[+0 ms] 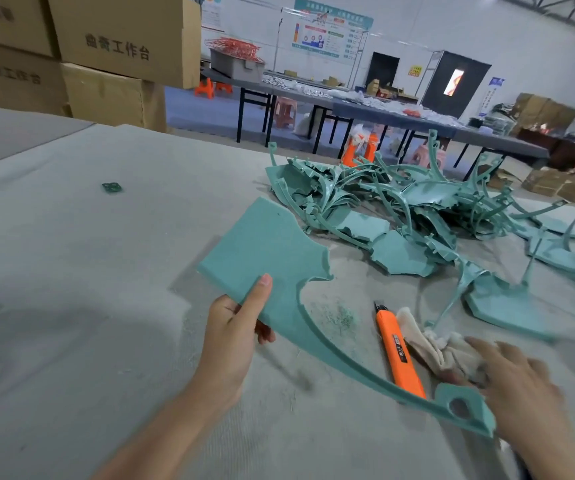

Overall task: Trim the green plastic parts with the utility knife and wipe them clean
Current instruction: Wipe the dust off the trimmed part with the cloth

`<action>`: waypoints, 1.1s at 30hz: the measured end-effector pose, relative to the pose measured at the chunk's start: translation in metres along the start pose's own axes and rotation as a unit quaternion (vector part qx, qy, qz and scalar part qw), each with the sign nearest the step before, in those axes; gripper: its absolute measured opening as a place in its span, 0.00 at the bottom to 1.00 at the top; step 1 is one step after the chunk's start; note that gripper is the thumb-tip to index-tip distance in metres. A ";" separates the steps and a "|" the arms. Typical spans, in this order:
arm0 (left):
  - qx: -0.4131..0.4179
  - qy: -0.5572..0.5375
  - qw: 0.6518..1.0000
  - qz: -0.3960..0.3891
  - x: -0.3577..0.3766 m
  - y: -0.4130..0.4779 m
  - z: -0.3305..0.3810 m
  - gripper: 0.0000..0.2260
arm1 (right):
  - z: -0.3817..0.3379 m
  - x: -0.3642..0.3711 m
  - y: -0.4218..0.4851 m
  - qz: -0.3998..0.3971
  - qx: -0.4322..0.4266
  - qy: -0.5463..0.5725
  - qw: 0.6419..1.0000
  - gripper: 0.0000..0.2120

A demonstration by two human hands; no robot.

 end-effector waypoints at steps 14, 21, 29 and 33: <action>-0.020 0.018 0.993 -0.112 0.027 -0.004 -0.005 0.13 | -0.168 -0.138 -0.115 0.349 -0.498 0.221 0.762 0.16; -0.024 0.007 0.986 -0.164 0.030 -0.004 -0.006 0.14 | -0.207 -0.119 -0.026 0.239 -0.451 0.142 0.848 0.13; -0.012 0.028 0.990 -0.140 0.026 0.002 -0.004 0.13 | -0.146 -0.184 -0.038 0.367 -0.367 0.304 0.799 0.11; -0.020 0.063 0.987 -0.148 0.027 -0.003 -0.007 0.17 | -0.229 -0.117 -0.126 0.201 -0.624 0.162 0.737 0.11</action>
Point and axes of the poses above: each hand's wrist, its own y-axis towards the middle knuckle, its own x-axis out of the palm, z = x × y, the point moved 9 cm from there along y, towards the middle knuckle, and after that the axes turned 11 degrees about -z, right-handed, at the moved point
